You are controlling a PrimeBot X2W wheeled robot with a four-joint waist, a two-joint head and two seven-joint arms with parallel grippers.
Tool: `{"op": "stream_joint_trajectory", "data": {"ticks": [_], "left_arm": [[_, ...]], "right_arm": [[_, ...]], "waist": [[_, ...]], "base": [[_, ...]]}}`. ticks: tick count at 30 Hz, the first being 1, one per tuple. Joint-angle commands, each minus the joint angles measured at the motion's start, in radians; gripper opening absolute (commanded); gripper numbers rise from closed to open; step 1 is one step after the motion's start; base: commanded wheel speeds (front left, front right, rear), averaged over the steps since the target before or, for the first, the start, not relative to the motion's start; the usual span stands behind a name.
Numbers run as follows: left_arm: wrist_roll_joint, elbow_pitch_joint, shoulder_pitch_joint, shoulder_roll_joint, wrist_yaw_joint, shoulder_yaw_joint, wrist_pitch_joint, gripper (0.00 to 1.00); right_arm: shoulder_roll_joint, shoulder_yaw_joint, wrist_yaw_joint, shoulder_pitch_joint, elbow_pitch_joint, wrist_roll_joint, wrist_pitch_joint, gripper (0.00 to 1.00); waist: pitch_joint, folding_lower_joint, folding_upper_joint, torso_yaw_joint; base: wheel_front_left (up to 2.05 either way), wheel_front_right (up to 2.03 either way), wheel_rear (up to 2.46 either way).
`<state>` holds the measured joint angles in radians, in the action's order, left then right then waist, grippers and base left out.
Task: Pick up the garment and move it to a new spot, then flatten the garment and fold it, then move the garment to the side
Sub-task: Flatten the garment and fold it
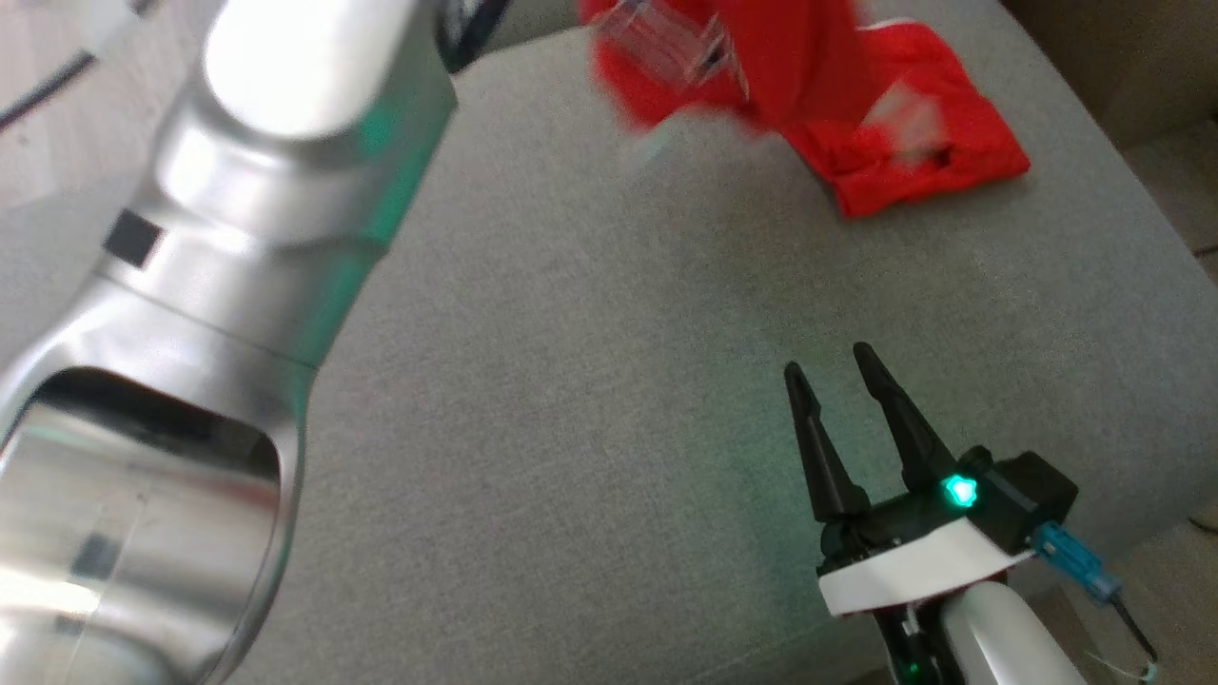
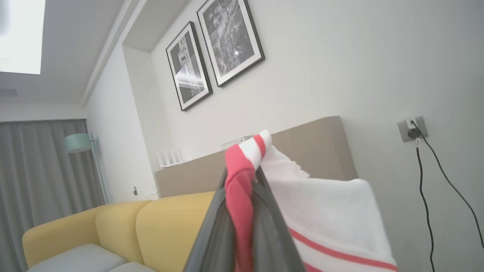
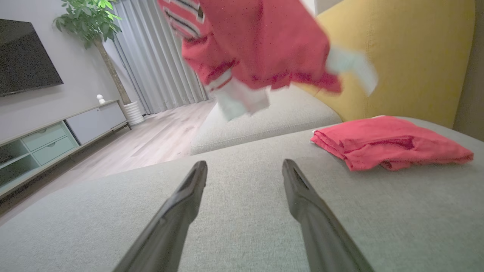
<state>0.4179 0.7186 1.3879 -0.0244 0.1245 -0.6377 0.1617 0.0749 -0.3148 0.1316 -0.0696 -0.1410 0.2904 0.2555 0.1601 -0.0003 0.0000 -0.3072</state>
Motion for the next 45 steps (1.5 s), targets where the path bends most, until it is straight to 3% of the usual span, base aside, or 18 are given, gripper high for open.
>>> {"op": "stream_joint_trajectory", "data": {"ticks": [1,6,15,22,23,24,25,29,35,39,45], "left_arm": [[0.023,-0.004,0.032,-0.037,-0.002,0.048,0.006,0.0],[0.127,0.033,-0.135,-0.063,-0.012,0.114,0.002,0.0],[0.263,0.071,-0.72,-0.117,-0.041,0.172,0.061,0.0],[0.289,0.067,-0.907,-0.107,-0.05,0.23,0.098,0.03],[0.287,0.061,-0.919,-0.105,-0.05,0.237,0.099,0.3],[0.283,0.05,-0.929,-0.103,-0.054,0.247,0.099,0.95],[0.274,0.033,-0.938,-0.104,-0.062,0.259,0.099,1.0],[0.218,-0.044,-0.969,-0.112,-0.098,0.296,0.1,1.0],[-0.006,-0.24,-0.989,-0.159,-0.194,0.284,0.1,1.0],[-0.093,-0.261,-0.932,-0.166,-0.196,0.214,0.083,1.0],[-0.199,-0.158,-0.766,-0.162,-0.175,0.108,-0.044,1.0]], "right_arm": [[-0.005,-0.014,-0.001,-0.005,0.031,-0.004,0.006,1.0],[0.007,0.0,-0.001,0.016,0.04,-0.008,0.006,1.0],[0.03,0.023,-0.001,0.046,0.051,-0.019,0.006,1.0],[0.049,0.024,-0.001,0.047,0.054,-0.023,0.006,1.0],[0.051,0.021,-0.001,0.048,0.053,-0.023,0.006,1.0],[0.053,0.018,-0.001,0.048,0.052,-0.023,0.006,1.0],[0.053,0.016,-0.001,0.048,0.051,-0.023,0.006,1.0],[0.053,0.012,-0.001,0.047,0.05,-0.022,0.006,1.0],[0.057,0.01,-0.001,0.052,0.052,-0.019,0.006,1.0],[0.063,0.006,-0.001,0.046,0.053,-0.018,0.006,1.0],[0.073,-0.013,-0.001,0.025,0.053,-0.016,0.006,1.0]], "waist": [[-0.027,0.0003,0.0,0.019],[-0.044,0.0003,0.0,0.074],[-0.013,0.0003,0.0,0.17],[-0.003,0.0003,0.0,0.216],[-0.004,0.0003,0.0,0.22],[-0.004,0.0003,0.0,0.224],[-0.005,0.0003,0.0,0.226],[-0.008,0.0003,0.0,0.23],[-0.003,0.0003,0.0,0.234],[0.017,0.0003,0.0,0.235],[0.06,0.0003,0.0,0.225]], "base": [[0.0,0.0,0.0],[0.0,0.0,0.0],[0.0,0.0,0.0],[0.0,0.0,0.0],[0.0,0.0,0.0],[0.0,0.0,0.0],[0.0,0.0,0.0],[0.0,0.0,0.0],[0.0,0.0,0.0],[0.0,0.0,0.0],[0.0,0.0,0.0]]}}
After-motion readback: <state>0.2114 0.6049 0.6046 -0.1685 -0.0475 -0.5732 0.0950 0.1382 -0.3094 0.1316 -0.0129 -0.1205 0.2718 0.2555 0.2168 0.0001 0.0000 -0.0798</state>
